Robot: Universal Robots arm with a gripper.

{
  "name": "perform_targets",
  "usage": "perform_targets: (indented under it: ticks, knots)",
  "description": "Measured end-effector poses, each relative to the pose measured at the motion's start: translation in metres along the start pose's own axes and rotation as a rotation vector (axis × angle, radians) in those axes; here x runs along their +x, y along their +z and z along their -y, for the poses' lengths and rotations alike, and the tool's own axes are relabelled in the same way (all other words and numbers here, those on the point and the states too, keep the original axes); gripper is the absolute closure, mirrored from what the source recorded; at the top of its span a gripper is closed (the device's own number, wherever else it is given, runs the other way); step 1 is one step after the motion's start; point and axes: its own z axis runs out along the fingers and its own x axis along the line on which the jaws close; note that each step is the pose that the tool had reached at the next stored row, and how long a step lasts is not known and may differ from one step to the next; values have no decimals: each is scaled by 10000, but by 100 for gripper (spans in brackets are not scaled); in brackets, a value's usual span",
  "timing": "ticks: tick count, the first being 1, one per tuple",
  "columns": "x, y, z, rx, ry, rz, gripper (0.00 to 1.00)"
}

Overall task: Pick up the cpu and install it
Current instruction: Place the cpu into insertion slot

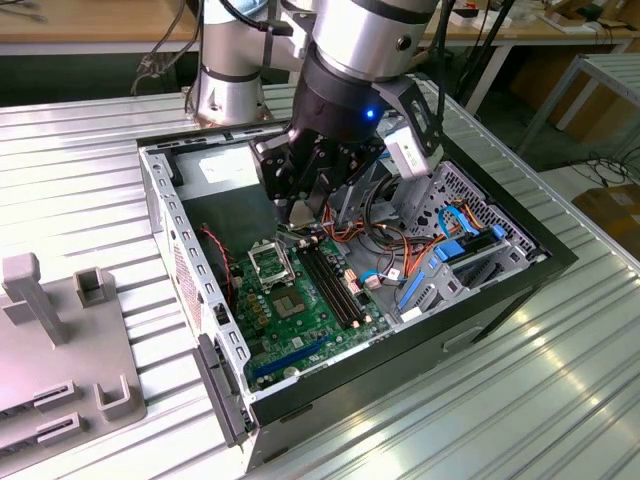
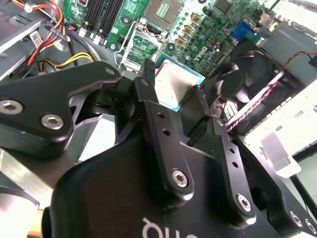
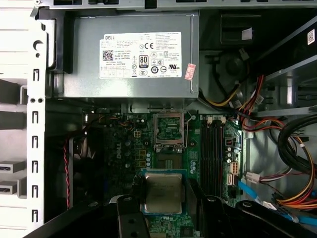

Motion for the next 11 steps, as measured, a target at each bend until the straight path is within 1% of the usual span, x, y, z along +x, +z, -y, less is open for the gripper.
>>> perform_targets:
  ticks: [3, 4, 10, 11]
  knots:
    - [-38, 63, 4, 0, 0, 1, 55]
    - [-60, 96, 7, 0, 0, 0, 55]
    - [-106, 209, 13, 0, 0, 0, 55]
    - [-120, 253, 16, 0, 0, 0, 55]
